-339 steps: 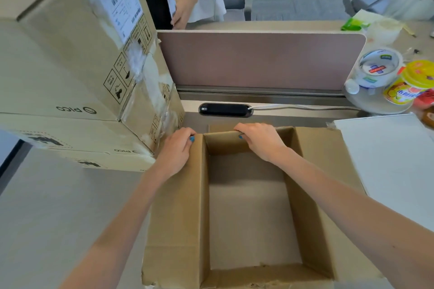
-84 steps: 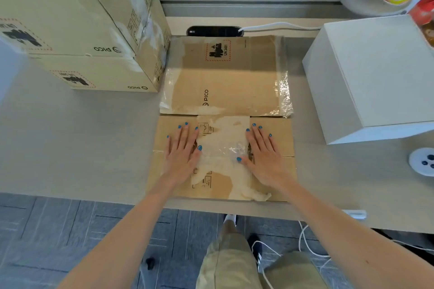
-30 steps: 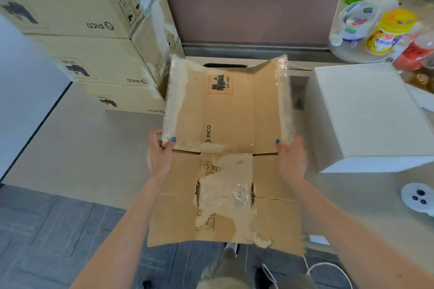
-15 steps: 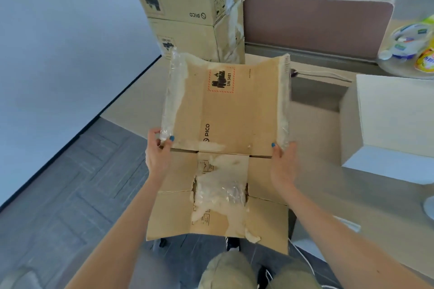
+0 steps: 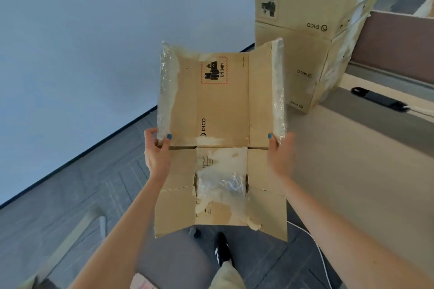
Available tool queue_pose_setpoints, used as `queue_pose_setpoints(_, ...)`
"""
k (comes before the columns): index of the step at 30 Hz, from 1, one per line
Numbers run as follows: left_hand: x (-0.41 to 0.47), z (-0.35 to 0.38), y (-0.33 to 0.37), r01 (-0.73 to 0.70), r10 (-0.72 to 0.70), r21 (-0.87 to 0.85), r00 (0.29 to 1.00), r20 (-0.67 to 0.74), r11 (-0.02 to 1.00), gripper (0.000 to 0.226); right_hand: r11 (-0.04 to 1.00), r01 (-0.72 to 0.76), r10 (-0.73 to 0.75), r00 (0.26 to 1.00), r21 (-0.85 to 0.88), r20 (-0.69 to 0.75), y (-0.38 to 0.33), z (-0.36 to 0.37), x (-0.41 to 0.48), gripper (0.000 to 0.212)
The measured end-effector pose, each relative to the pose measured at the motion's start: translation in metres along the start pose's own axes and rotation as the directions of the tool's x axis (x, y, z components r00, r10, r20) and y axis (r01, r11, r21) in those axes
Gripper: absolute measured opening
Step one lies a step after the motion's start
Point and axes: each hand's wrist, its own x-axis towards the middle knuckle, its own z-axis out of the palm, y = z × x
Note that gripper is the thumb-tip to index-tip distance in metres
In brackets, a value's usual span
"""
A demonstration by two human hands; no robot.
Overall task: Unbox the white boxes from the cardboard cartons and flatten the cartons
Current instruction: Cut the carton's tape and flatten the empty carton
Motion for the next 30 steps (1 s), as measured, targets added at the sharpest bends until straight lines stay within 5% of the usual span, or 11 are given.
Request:
queue_pose_setpoints(18, 0.344, -0.005, -0.131, 0.163, -0.166, -0.037, 0.975, -0.146, 0.986, 0.022, 0.972, 0.2, -0.184, 0.973, -0.123, 0.137, -0.141, 0.357, 0.136, 0.013)
queue_pose_setpoints(30, 0.443, -0.008, -0.193, 0.206, -0.219, -0.087, 0.955, -0.202, 0.975, 0.022, 0.948, 0.284, -0.251, 0.944, -0.141, 0.213, -0.171, 0.48, 0.174, 0.011)
